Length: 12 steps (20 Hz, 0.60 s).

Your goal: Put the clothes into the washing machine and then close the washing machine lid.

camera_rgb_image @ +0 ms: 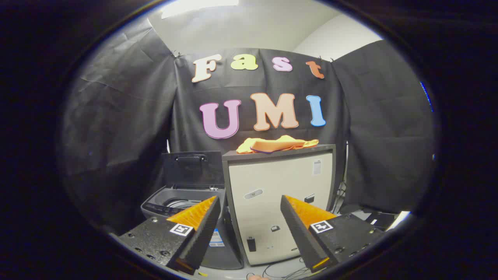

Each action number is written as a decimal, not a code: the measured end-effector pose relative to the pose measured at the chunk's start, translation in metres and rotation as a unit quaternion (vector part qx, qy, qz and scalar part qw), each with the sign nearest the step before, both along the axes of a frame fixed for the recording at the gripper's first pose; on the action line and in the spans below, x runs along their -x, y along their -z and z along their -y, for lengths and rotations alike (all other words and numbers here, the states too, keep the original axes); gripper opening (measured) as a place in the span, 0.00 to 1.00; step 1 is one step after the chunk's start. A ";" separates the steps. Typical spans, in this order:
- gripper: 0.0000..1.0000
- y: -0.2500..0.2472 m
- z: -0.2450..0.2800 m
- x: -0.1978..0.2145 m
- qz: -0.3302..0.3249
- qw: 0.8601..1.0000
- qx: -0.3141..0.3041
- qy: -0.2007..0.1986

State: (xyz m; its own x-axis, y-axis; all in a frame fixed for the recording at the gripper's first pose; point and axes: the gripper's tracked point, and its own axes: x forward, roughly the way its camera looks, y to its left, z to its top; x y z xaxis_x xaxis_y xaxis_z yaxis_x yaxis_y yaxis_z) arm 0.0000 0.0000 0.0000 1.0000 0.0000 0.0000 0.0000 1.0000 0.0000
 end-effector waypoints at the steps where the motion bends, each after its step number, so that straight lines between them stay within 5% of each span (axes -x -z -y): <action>1: 0.94 0.002 0.004 0.000 -0.001 1.000 0.001 0.003; 12: 0.94 0.006 0.024 -0.001 -0.013 1.000 -0.009 0.013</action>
State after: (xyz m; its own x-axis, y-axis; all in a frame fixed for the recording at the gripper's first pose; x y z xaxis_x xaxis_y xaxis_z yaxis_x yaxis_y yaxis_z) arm 0.0014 -0.0235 -0.0063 0.9993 -0.0260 -0.0267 0.0265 0.9995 0.0185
